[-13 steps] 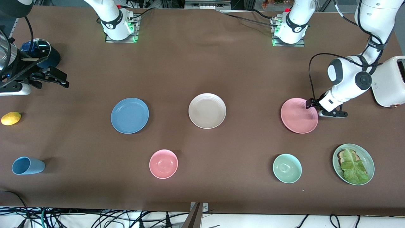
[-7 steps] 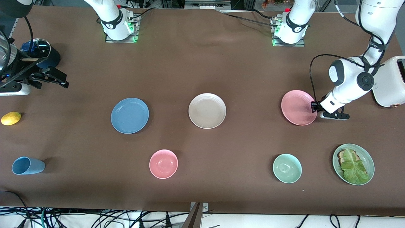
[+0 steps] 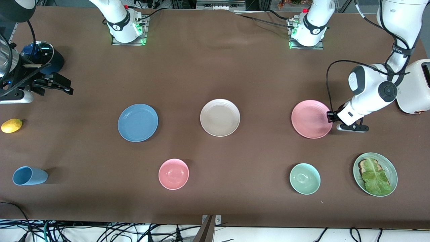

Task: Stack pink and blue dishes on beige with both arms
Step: 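Grip the pink plate rim with the left gripper and lift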

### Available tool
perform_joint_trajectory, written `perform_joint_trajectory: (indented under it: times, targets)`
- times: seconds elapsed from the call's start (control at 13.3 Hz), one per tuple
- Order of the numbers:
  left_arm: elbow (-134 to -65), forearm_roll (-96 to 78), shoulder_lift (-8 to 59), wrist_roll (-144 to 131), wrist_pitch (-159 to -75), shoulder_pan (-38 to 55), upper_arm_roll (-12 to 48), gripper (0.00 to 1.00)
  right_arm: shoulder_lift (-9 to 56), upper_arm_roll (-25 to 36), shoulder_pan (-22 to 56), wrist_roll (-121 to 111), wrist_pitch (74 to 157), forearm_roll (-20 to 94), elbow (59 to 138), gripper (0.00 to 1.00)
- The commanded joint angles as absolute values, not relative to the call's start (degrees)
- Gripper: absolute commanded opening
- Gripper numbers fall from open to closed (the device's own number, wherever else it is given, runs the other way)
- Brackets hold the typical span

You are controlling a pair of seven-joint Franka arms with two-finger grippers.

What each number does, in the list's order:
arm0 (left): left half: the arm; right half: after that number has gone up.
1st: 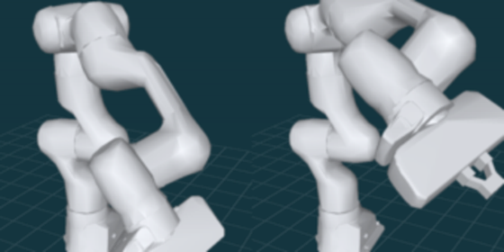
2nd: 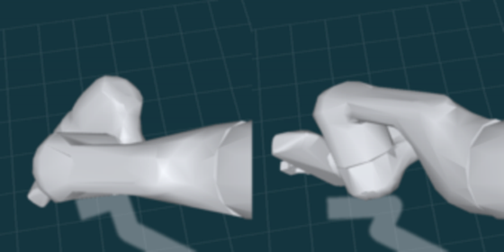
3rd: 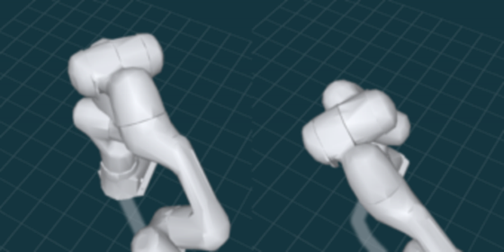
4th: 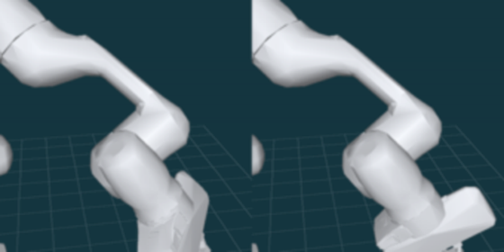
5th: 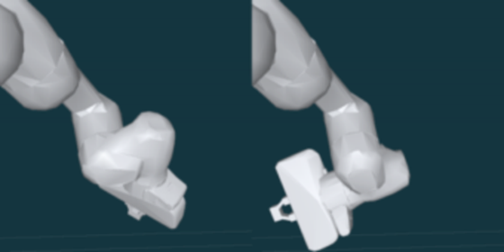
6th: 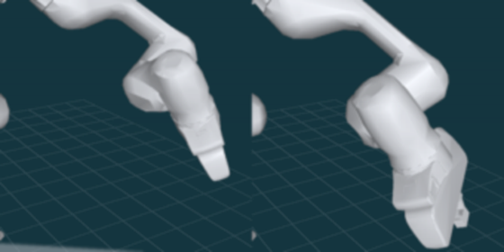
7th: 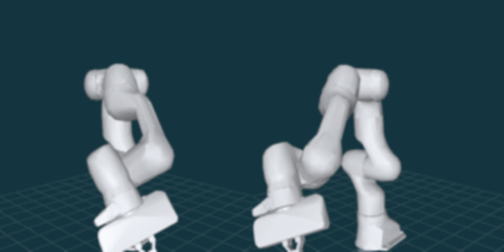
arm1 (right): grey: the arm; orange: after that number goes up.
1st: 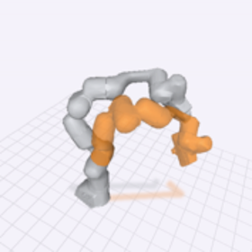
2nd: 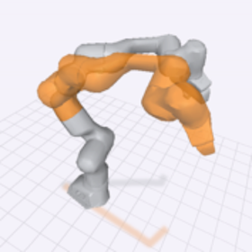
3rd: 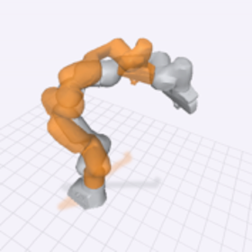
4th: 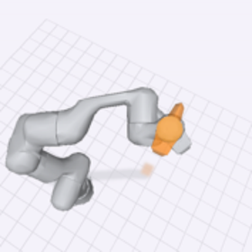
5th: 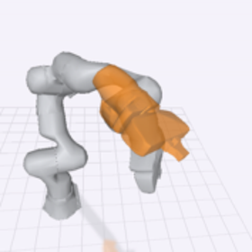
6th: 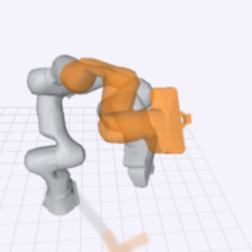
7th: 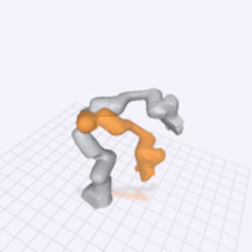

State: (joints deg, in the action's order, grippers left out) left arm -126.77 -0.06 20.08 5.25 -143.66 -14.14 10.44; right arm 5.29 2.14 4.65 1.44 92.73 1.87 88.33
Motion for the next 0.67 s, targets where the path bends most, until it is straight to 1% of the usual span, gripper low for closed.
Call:
perform_joint_trajectory:
  times: [0.0,0.22,0.3,0.52,0.6]
  targets:
    - [-124.5,0.5,19.5,-2.3,-140.0,-13.9,13.9,0.00,5.7,2.5,4.1,1.8,92.5,1.7,87.2,1.00]
    - [-123.5,0.5,18.5,-9.1,-136.9,-13.9,17.5,0.00,6.3,2.5,4.0,1.7,92.5,1.7,87.3,1.00]
    - [-122.1,0.5,18.1,-11.2,-134.9,-13.9,18.9,0.00,6.8,2.5,4.0,1.0,92.5,1.9,87.3,1.00]
    - [-114.5,0.4,17.8,-17.1,-123.4,-13.9,22.4,0.00,8.0,2.5,4.4,1.0,92.6,1.7,87.3,1.00]
    - [-112.3,0.3,17.8,-19.1,-121.0,-14.0,23.3,0.00,8.3,2.5,4.4,1.0,93.2,2.0,87.5,1.00]
